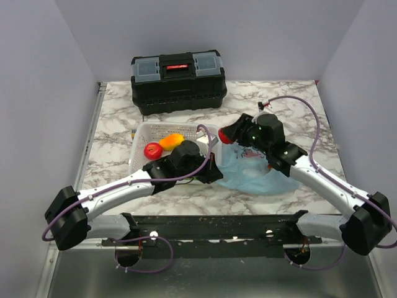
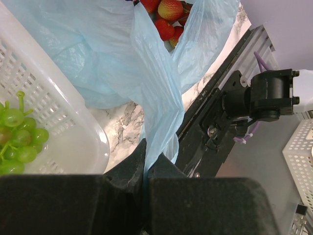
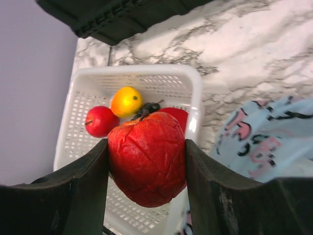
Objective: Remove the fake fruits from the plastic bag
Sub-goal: Place the fake fruit in the bin.
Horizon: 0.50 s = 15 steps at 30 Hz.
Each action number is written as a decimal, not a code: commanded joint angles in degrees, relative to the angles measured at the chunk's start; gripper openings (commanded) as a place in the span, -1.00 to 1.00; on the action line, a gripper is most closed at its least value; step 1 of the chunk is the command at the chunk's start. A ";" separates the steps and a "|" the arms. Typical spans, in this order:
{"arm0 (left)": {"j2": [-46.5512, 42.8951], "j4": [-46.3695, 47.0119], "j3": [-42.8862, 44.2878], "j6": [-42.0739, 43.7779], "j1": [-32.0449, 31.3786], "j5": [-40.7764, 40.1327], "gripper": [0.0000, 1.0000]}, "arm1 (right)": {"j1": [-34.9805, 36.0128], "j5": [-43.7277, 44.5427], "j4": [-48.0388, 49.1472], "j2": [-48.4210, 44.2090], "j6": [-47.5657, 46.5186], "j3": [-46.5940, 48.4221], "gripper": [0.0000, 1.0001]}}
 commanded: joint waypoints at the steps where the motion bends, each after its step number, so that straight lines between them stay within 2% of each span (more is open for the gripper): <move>1: -1.51 0.41 -0.64 0.02 -0.03 0.91 -1.00 | -0.31 -9.58 4.95 4.24 -0.81 4.49 -0.99; 15: -1.87 -0.04 -0.56 -0.09 -0.02 0.56 -1.00 | -0.14 -24.83 4.96 21.97 -0.67 15.17 -0.99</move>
